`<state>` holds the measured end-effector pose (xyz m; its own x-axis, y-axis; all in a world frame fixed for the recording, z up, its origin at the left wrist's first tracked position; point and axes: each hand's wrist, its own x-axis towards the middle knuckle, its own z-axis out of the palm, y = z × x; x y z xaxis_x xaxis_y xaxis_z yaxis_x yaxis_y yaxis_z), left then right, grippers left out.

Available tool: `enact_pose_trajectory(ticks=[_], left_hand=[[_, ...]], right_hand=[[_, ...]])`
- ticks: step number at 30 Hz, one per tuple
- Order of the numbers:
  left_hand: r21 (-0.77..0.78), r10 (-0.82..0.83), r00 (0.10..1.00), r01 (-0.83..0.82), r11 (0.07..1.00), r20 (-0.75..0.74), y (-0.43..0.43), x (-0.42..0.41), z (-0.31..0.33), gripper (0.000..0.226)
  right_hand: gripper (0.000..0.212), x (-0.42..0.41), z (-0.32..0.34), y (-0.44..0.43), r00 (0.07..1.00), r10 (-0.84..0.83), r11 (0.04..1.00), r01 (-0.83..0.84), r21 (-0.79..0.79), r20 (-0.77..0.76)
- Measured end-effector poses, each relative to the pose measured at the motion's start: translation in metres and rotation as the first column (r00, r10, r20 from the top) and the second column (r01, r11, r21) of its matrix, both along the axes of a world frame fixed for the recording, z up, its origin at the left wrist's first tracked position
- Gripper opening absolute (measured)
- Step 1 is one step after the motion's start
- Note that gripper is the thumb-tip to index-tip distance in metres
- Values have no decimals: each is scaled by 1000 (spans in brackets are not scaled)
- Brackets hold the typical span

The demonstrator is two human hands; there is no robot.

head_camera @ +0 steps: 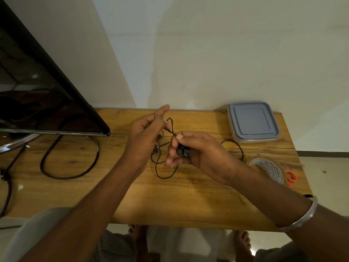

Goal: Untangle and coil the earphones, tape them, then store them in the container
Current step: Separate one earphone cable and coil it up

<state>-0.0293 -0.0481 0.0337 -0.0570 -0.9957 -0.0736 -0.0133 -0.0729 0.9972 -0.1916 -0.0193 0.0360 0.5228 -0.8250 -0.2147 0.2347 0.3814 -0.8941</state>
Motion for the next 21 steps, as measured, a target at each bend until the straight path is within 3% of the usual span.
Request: enact_pose_trajectory(ticks=[4,7,9,13,17,19,21], left_hand=[[-50,-57,992,63,997,111,2,-1,0,28],[-5,-84,990,85,996,113,4,-3,-5,22],[32,-152,977,149,988,149,2,-2,-10,11],[94,-313,924,299,950,218,3,-3,-15,17],[166,-408,883,377,911,234,7,-3,-18,29],[188,-415,882,379,906,223,6,-2,-19,31],[179,-418,884,385,905,210,6,-3,-19,33]], right_hand=[[26,-2,2,-4,975,-56,990,26,140,213],[22,-6,4,-8,913,-160,969,72,236,376],[26,-11,8,-11,867,-241,954,131,268,435],[24,-25,13,-22,780,-369,923,245,295,505],[22,-38,10,-30,827,-411,911,385,147,383],[26,-38,9,-29,898,-377,912,403,-80,226],[29,-32,5,-26,923,-379,863,324,-386,-72]])
